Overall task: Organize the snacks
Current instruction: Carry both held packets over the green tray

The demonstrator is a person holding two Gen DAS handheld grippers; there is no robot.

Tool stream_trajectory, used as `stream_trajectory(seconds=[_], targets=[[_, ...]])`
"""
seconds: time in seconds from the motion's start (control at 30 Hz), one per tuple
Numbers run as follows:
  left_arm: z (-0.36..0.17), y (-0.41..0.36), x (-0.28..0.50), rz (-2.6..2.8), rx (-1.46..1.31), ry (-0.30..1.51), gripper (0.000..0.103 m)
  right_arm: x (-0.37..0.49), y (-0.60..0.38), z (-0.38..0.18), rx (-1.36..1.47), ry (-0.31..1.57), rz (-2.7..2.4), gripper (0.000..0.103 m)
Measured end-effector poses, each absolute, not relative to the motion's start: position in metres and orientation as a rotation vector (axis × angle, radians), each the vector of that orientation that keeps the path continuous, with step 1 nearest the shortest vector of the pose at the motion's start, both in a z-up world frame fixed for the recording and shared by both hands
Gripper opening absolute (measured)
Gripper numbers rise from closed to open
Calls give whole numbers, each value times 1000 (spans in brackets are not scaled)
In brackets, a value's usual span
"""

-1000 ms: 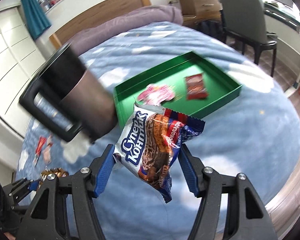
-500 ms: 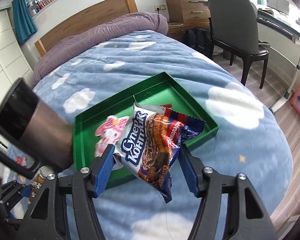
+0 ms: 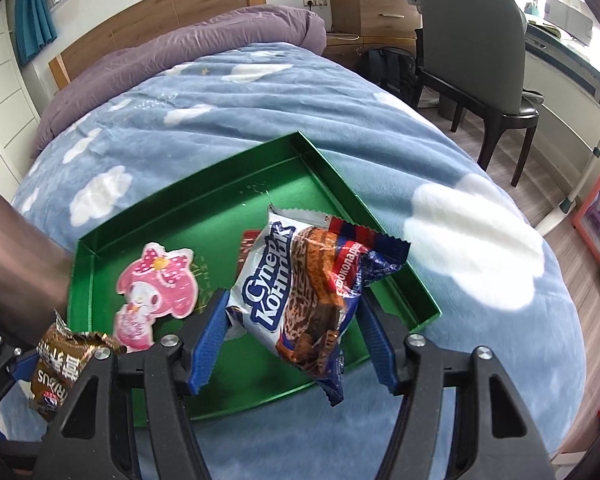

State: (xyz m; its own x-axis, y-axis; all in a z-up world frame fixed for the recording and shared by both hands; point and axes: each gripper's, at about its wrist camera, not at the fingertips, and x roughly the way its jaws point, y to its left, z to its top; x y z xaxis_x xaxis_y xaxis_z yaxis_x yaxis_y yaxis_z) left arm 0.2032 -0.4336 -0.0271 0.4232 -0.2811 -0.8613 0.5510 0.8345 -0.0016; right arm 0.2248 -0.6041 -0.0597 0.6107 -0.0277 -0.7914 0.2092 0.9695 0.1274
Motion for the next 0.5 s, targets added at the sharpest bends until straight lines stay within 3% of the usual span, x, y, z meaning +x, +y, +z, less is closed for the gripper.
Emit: stream_trajectory(seconds=[0.5], targets=[[-56,-446,214,-514,323,1039,47,234,-608,-81,179,913,-140,72]])
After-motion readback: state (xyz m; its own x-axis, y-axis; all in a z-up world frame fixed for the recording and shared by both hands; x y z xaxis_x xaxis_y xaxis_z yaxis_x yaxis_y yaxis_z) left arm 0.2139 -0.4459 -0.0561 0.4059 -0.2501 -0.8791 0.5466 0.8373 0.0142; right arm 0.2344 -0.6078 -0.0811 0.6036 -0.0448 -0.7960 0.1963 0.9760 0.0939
